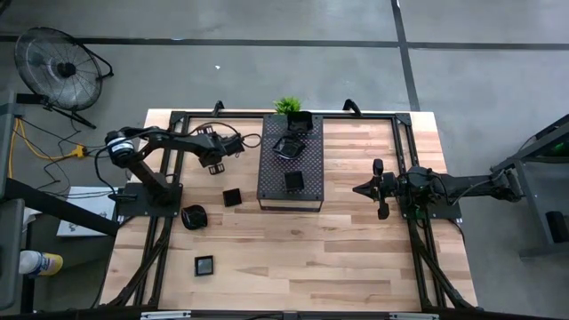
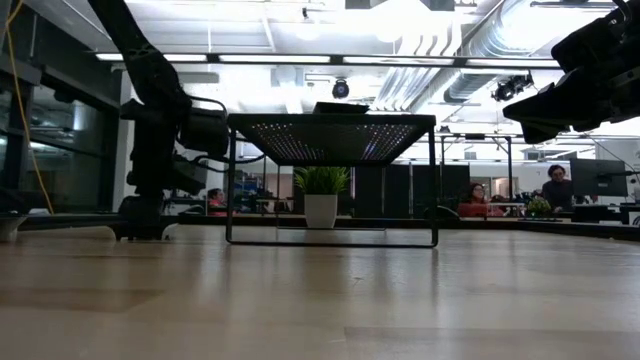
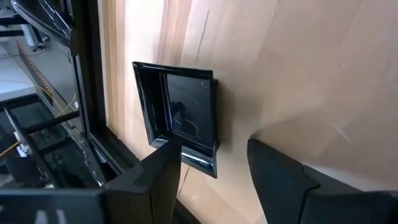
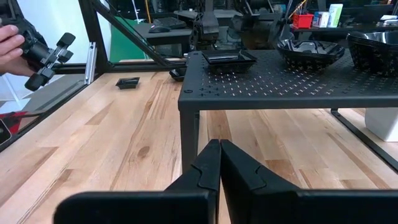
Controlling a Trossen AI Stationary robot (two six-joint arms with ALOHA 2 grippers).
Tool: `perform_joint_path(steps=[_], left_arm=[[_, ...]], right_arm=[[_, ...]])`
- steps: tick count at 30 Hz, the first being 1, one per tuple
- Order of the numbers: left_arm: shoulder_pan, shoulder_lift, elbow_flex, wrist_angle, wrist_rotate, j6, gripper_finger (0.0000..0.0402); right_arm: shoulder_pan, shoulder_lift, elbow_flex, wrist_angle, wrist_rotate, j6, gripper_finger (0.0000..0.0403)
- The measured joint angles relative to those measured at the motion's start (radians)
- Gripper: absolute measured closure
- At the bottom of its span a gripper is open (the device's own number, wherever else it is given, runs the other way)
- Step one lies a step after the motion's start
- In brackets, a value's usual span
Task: Pick & Place Mini shaped plates
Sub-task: Stack the square plate on top of the square plate on the shelf
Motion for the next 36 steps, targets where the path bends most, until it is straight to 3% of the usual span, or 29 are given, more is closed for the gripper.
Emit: perform_joint_path(steps=[20, 36], left_arm=[[0.060, 0.003, 0.002, 0.020, 0.045, 0.026, 0.0222], [0.079, 0.003, 0.001, 0.016, 0.114, 0.026, 0.0334]], right_arm=[[0.000, 0.000, 0.000, 0.000, 0.000, 0.000, 0.0398], [0.000, 0.000, 0.000, 0.000, 0.000, 0.000, 0.0394]])
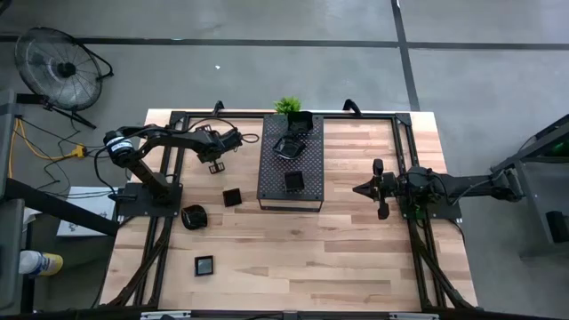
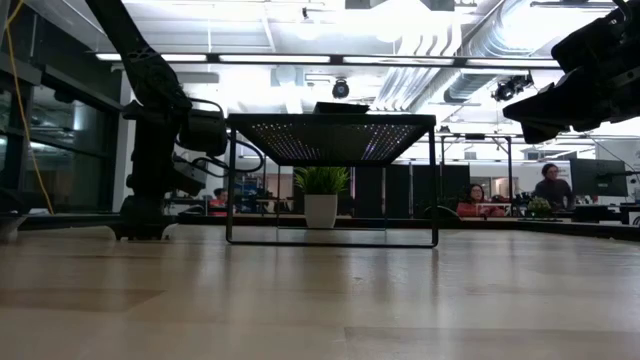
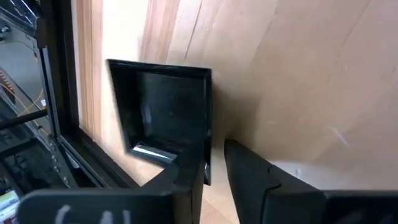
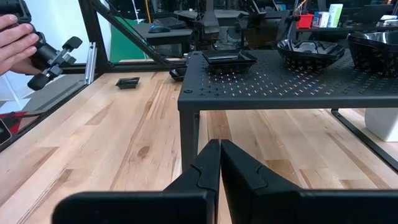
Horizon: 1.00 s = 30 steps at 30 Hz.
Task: Pick & Place Mini shaped plates
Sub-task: Stack the square plate on top of the square plate on the shelf
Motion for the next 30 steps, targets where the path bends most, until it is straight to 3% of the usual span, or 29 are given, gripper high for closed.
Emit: perform_joint_path(steps=[16, 30], left_arm=[[0.003, -0.023, -0.004, -0.023, 0.008, 0.009, 0.0398], [-0.016, -0.263, -0.003, -0.173, 0.151, 0.080, 0.0400]], right_arm=[[0.000, 0.000, 0.000, 0.000, 0.000, 0.000, 0.0400], [0.000, 0.000, 0.000, 0.000, 0.000, 0.000, 0.0395]])
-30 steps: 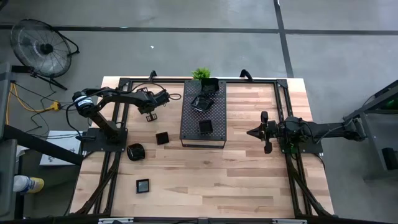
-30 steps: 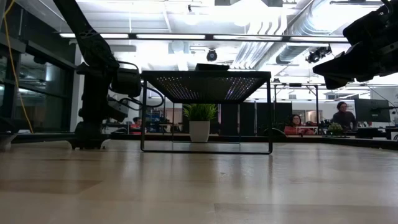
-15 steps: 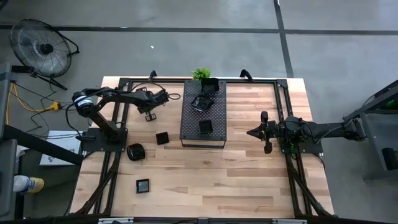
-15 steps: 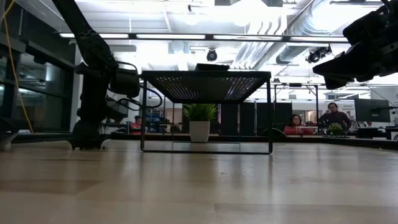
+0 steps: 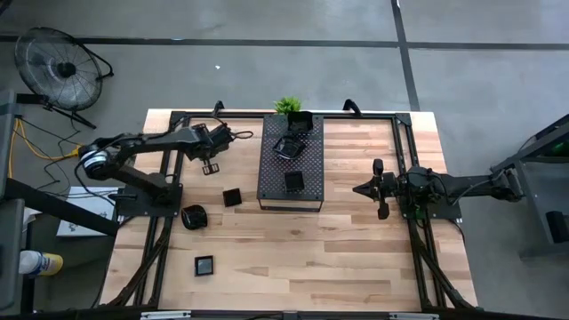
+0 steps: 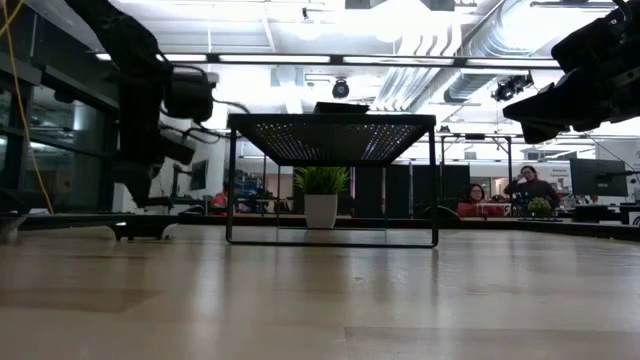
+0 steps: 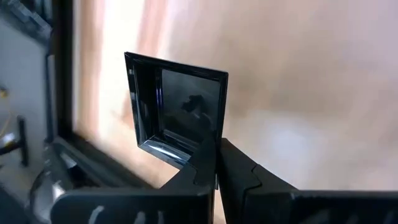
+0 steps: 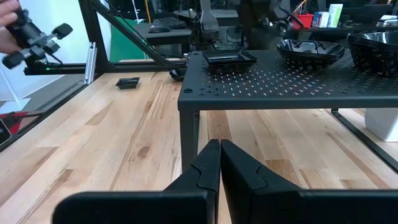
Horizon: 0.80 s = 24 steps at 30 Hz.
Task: Pick & Place Mini shaped plates
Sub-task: Stack the square plate on top of the square plate on the shelf
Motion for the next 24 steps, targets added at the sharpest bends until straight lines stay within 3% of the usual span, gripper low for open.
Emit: perform_joint_path(steps=[6, 11, 18, 24], left_arm=[[-0.074, -0.134, 0.001, -0.084, 0.017, -0.014, 0.0401], [-0.159, -0.215, 0.002, -0.154, 0.062, -0.114, 0.0401], [-0.293, -0.246, 0.016, -0.171, 0.107, -0.202, 0.0401], [-0.409, -0.240, 0.106, -0.198, 0.110, -0.298, 0.0401]], right_arm=[[0.000, 0.000, 0.000, 0.000, 0.000, 0.000, 0.0394], [0.000, 0.000, 0.000, 0.000, 0.000, 0.000, 0.0395], [0.000, 0.000, 0.000, 0.000, 0.000, 0.000, 0.0396], [0.000, 0.000, 0.000, 0.000, 0.000, 0.000, 0.0398]])
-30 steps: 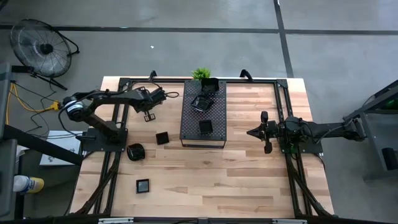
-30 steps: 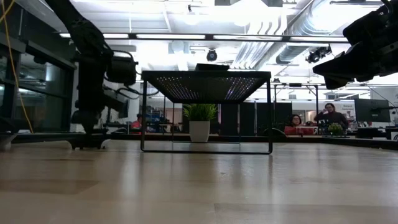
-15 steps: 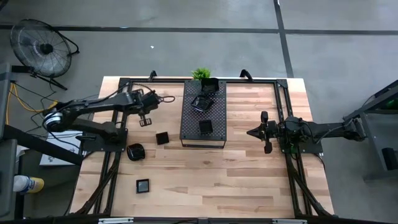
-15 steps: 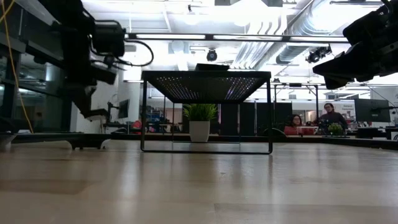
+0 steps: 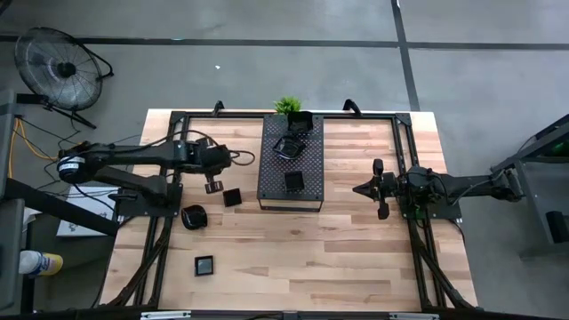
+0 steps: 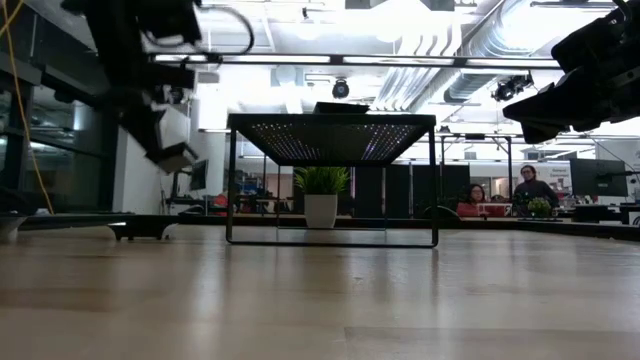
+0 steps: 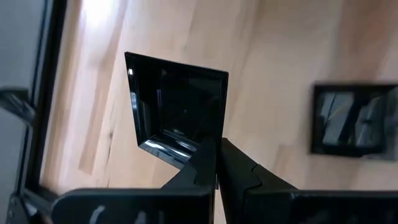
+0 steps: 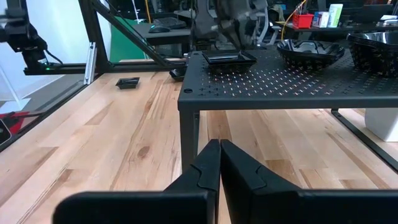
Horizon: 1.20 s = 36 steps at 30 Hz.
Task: Pick & Place Mini shaped plates
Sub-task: Stack the square plate on top of the square plate on the shelf
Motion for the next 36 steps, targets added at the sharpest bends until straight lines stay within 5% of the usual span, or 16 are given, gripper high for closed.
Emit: perform_joint_path(steps=[15, 25, 36], left_arm=[[-0.226, 0.132, 0.303, -0.024, -0.075, -0.009, 0.0402], [-0.317, 0.284, 0.442, 0.021, -0.042, 0.529, 0.0402], [-0.328, 0.300, 0.457, 0.188, -0.003, 1.032, 0.0402]], right_arm=[[0.000, 0.000, 0.000, 0.000, 0.000, 0.000, 0.0399], [0.000, 0.000, 0.000, 0.000, 0.000, 0.000, 0.0396], [0.000, 0.000, 0.000, 0.000, 0.000, 0.000, 0.0396]])
